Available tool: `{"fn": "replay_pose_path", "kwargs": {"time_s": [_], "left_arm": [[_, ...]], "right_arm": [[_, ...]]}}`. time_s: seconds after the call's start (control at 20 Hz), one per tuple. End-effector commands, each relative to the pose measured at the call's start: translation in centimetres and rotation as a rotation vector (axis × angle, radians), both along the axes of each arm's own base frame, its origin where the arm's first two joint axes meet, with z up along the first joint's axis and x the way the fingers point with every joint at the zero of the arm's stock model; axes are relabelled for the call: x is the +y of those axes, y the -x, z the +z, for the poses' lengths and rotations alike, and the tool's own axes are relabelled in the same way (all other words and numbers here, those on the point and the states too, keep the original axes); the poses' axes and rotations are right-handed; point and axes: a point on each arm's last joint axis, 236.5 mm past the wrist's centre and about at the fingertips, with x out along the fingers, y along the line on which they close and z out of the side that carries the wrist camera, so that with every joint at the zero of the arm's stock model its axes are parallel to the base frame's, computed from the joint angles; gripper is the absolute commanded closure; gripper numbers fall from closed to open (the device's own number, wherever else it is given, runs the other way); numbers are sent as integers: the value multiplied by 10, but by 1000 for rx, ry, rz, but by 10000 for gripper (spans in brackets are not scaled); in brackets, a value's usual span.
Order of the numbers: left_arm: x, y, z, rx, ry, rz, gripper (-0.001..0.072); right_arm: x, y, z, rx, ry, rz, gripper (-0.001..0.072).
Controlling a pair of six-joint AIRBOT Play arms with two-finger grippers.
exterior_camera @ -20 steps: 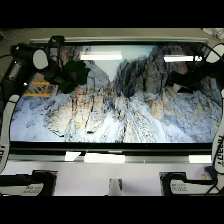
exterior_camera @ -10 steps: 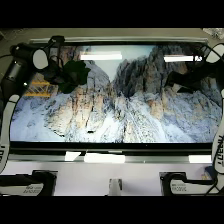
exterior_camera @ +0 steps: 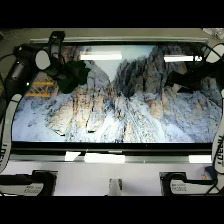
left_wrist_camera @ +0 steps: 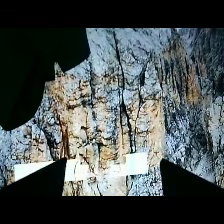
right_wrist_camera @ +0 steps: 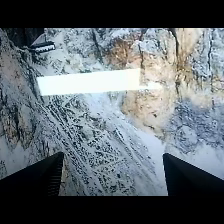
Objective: Fold the shirts.
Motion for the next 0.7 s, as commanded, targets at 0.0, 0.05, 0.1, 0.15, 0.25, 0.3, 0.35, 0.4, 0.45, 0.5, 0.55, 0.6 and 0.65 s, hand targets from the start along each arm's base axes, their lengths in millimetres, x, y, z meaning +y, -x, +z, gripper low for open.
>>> {"fn": "replay_pose_path", "kwargs": {"time_s": [0.0, 0.05, 0.1, 0.15, 0.25, 0.3, 0.35, 0.4, 0.45, 0.5, 0.55, 0.6, 0.65], "left_arm": [[-17, -30, 19, -146, 72, -15, 28], [-20, -38, 23, -181, 85, -18, 30], [-19, -46, 24, -212, 83, -15, 31], [-11, -57, 21, -240, 51, -7, 31], [21, -74, -6, -199, 24, 74, 33], [45, -77, -29, -127, 59, 192, 38], [73, -77, -54, -47, 80, 311, 39], [100, -72, -77, 36, 102, 430, 38], [123, -63, -101, 138, 152, 554, 37], [136, -55, -120, 230, 213, 629, 29], [146, -48, -138, 314, 276, 678, 28], [150, -45, -151, 372, 330, 696, 28], [150, -46, -163, 412, 385, 691, 28]], "right_arm": [[0, -6, 2, -27, 1, -5, 35], [-1, -12, 3, -52, 2, -10, 35], [-1, -15, 4, -62, 2, -13, 35], [-1, -17, 5, -71, 2, -14, 35], [-2, -17, 4, -70, 3, -15, 35], [-2, -18, 3, -69, 3, -15, 35], [-2, -18, 2, -67, 3, -15, 35], [-2, -19, 1, -67, 3, -16, 35], [-2, -17, -1, -54, 2, -13, 36], [-1, -14, -3, -40, 1, -11, 36], [-1, -12, -5, -28, 1, -9, 36], [-1, -11, -7, -18, 0, -8, 36], [-1, -9, -8, -10, -1, -7, 36]]}}
